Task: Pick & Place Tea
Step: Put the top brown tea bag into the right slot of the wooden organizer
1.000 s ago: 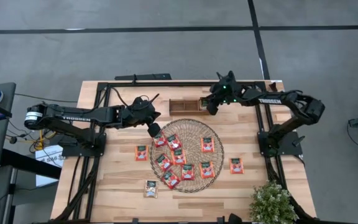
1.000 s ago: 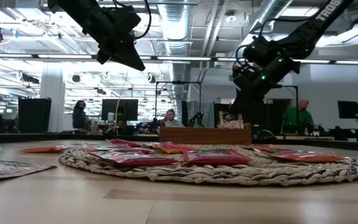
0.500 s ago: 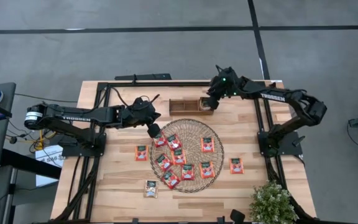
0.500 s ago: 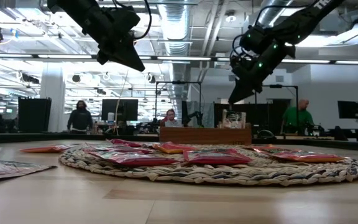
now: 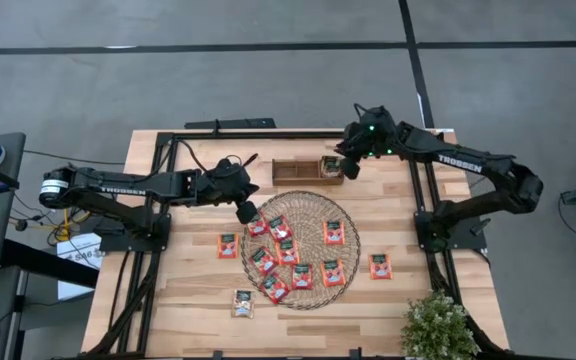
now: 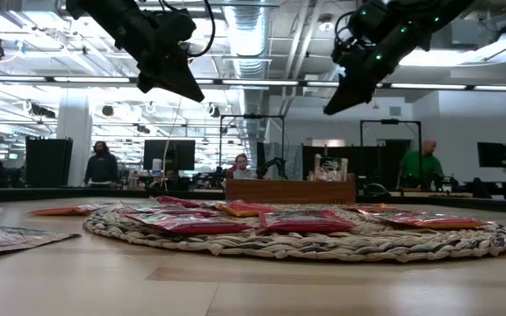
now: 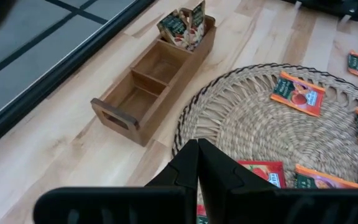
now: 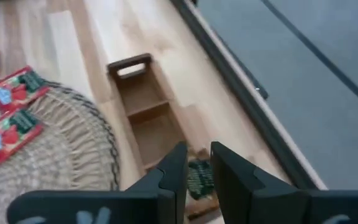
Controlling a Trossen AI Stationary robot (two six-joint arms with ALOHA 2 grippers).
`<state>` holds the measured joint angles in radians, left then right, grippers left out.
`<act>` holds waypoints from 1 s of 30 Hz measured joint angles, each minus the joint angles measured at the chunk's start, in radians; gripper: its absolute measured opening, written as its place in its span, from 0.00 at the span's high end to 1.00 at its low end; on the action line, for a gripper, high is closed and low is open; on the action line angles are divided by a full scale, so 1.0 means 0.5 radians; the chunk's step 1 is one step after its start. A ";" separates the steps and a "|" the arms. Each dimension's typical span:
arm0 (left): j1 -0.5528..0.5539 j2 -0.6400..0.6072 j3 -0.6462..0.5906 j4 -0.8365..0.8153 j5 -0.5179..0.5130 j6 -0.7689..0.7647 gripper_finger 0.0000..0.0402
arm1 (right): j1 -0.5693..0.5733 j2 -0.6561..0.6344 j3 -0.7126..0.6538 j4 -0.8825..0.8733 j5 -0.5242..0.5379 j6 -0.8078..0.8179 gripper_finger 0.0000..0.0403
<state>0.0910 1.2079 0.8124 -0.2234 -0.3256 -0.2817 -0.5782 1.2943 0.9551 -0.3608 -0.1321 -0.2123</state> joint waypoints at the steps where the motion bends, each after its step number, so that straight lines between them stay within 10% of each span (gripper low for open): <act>1: 0.000 0.000 0.000 0.000 0.000 0.000 1.00 | 0.031 0.034 -0.009 0.051 0.001 0.014 0.85; 13: 0.000 0.000 0.000 -0.018 0.015 0.001 1.00 | 0.044 0.526 -0.044 0.320 0.106 0.137 0.85; 30: 0.000 0.000 0.000 -0.029 0.014 0.007 1.00 | 0.132 0.566 -0.044 0.385 0.247 0.213 0.84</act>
<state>0.0910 1.2079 0.8124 -0.2378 -0.3183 -0.2783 -0.5121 1.5771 0.9329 -0.1683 -0.0086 -0.1060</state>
